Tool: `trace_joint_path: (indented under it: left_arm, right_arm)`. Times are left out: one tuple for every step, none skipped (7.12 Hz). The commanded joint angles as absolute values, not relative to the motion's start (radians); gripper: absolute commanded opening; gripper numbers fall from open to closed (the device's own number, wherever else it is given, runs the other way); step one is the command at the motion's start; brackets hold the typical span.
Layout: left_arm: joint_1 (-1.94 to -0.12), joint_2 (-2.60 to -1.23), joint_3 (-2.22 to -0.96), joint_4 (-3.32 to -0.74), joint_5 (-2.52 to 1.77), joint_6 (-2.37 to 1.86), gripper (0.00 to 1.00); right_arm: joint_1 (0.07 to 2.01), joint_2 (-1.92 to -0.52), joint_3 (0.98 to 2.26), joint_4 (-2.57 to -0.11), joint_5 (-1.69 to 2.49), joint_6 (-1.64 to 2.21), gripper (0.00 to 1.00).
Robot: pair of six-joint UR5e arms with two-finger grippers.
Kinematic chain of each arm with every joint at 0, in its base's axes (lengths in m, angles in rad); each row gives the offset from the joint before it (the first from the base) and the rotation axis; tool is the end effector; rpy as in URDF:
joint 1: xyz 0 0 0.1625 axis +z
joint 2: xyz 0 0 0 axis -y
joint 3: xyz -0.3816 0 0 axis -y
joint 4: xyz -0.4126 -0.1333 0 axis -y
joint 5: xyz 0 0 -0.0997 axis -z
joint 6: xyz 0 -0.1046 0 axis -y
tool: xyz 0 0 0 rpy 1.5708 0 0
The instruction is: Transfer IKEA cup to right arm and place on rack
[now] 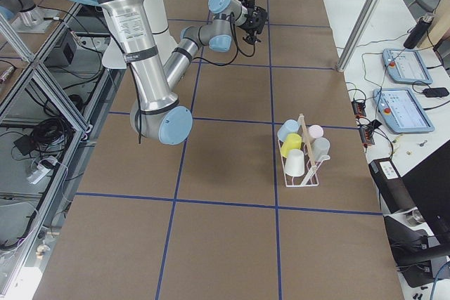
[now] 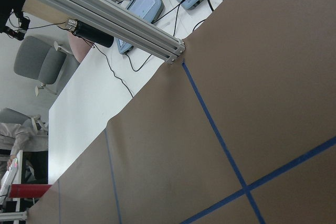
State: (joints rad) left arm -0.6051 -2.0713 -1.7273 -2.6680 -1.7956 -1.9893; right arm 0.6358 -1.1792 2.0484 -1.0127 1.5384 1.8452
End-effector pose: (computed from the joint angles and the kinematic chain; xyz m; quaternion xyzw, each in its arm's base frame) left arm 0.4242 -0.4272 0.1287 -0.0002 0.7674 -0.2360 0.5962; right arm -0.3450 -0.4245 0.1163 0.1297 -0.6417 0.3418 0.6743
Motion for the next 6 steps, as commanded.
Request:
trace_joint_path:
  left_arm:
    - [-0.618, -2.051, -1.733, -2.74, -1.781, -2.014, 0.0]
    - [-0.646, -2.052, -1.732, -2.773, -1.781, -2.089, 0.0]
    - [-0.659, -2.051, -1.73, -2.824, -1.782, -2.092, 0.0]
    - [-0.661, -2.048, -1.729, -2.856, -1.787, -2.091, 0.0]
    - [-0.664, -2.048, -1.729, -2.9, -1.787, -2.1, 0.0]
    - [-0.667, -2.048, -1.73, -2.916, -1.786, -2.109, 0.0]
  right_arm:
    - [0.63, -1.177, 2.054, -0.988, 1.532, 1.887, 1.0]
    - [0.626, -1.166, 2.054, -0.988, 1.529, 1.888, 1.0]
    - [0.623, -1.154, 2.052, -0.988, 1.529, 1.888, 1.0]
    - [0.62, -1.149, 2.051, -0.988, 1.529, 1.888, 1.0]
    - [0.618, -1.147, 2.049, -0.988, 1.528, 1.888, 1.0]
    - [0.617, -1.141, 2.046, -0.988, 1.528, 1.888, 1.0]
